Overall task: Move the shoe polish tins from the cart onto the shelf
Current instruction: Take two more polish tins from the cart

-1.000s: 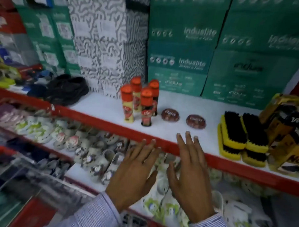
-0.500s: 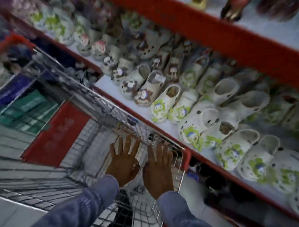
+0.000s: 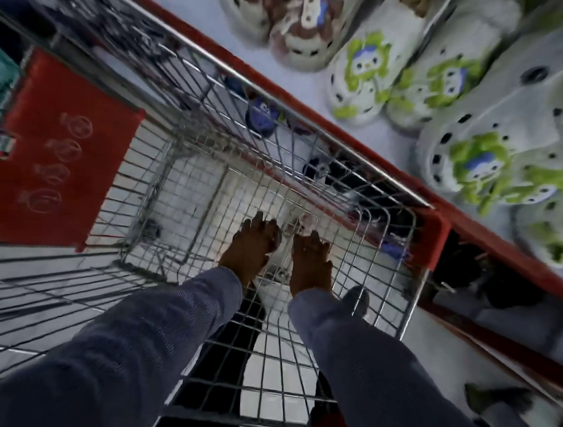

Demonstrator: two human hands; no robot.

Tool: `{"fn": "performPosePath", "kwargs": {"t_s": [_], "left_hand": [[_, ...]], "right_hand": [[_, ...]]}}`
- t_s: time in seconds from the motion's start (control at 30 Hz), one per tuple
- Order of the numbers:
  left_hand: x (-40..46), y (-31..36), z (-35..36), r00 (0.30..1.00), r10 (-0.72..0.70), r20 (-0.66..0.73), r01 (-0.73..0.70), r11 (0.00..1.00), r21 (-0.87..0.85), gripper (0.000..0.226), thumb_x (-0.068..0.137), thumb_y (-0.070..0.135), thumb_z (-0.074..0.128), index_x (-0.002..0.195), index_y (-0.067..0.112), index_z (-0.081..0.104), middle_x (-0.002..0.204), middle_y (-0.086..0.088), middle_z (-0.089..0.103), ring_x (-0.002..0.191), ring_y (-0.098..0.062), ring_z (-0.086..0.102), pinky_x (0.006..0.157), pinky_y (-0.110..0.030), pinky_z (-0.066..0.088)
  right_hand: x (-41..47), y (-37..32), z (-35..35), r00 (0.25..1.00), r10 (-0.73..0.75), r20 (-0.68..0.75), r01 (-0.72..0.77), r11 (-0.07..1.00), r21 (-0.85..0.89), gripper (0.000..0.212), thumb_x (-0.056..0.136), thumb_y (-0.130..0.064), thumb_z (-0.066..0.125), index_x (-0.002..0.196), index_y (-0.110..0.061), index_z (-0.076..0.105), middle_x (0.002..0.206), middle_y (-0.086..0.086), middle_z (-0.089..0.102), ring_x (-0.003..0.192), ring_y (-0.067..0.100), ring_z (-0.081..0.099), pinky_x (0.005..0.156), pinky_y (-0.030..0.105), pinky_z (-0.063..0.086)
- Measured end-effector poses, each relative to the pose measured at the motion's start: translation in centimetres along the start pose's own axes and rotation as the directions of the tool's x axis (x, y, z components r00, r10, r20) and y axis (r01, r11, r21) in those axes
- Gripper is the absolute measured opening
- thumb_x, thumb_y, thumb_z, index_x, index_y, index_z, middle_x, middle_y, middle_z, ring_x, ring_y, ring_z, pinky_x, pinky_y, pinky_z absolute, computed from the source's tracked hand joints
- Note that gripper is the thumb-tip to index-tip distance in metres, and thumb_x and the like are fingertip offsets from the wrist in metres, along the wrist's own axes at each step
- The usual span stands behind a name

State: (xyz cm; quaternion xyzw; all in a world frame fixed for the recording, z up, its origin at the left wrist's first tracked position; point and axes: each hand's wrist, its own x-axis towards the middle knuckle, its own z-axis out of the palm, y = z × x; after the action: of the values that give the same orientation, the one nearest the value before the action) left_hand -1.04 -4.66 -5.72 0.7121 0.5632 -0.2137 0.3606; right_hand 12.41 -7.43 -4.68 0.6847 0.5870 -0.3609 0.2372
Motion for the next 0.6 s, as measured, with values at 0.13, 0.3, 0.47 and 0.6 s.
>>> {"fn": "performPosePath", "kwargs": {"t_s": [0.13,0.3,0.47,0.6], "left_hand": [[0.8,0.7,0.0,0.999,-0.022,-0.049,0.021,1.000,-0.014,0.059,0.100,0.013,0.049,0.155,0.009,0.028,0.156,-0.019,0.031,0.142,-0.039,0.035,0.109,-0.049,0.044],[-1.6,1.3,-4.0,0.992,0.029,-0.120,-0.034,0.998,-0.043,0.070,0.083,0.023,0.070,0.146,0.010,0.041,0.150,-0.013,0.042,0.138,-0.036,0.040,0.112,-0.044,0.037],[-9.1,3.9,-11.5,0.921,-0.028,-0.388,-0.069,0.970,-0.234,0.082,0.067,0.023,0.084,0.140,0.005,0.050,0.135,-0.022,0.058,0.126,-0.043,0.053,0.107,-0.044,0.039],[-15.9,6.5,-18.3,0.821,-0.113,-0.559,-0.117,0.925,-0.360,0.078,0.058,0.020,0.088,0.129,0.012,0.056,0.121,-0.014,0.067,0.115,-0.038,0.062,0.096,-0.029,0.042]], "right_hand": [[0.8,0.4,-0.7,0.997,-0.007,-0.080,0.008,1.000,0.018,0.055,0.096,0.000,0.049,0.147,-0.016,0.035,0.160,0.018,0.019,0.144,0.047,0.024,0.096,0.057,0.051],[-1.8,0.4,-5.9,0.998,-0.037,-0.041,0.042,0.991,0.123,0.071,0.085,-0.012,0.070,0.147,-0.017,0.036,0.150,0.019,0.033,0.137,0.047,0.037,0.103,0.053,0.048],[-9.4,1.1,-14.4,0.960,-0.148,-0.239,0.213,0.938,0.274,0.062,0.074,-0.022,0.075,0.131,-0.020,0.053,0.132,0.011,0.055,0.121,0.036,0.055,0.096,0.044,0.052],[-16.3,1.7,-22.8,0.912,-0.216,-0.347,0.316,0.912,0.261,0.074,0.062,-0.031,0.085,0.128,-0.019,0.053,0.126,0.005,0.063,0.118,0.028,0.060,0.096,0.041,0.052]]}}
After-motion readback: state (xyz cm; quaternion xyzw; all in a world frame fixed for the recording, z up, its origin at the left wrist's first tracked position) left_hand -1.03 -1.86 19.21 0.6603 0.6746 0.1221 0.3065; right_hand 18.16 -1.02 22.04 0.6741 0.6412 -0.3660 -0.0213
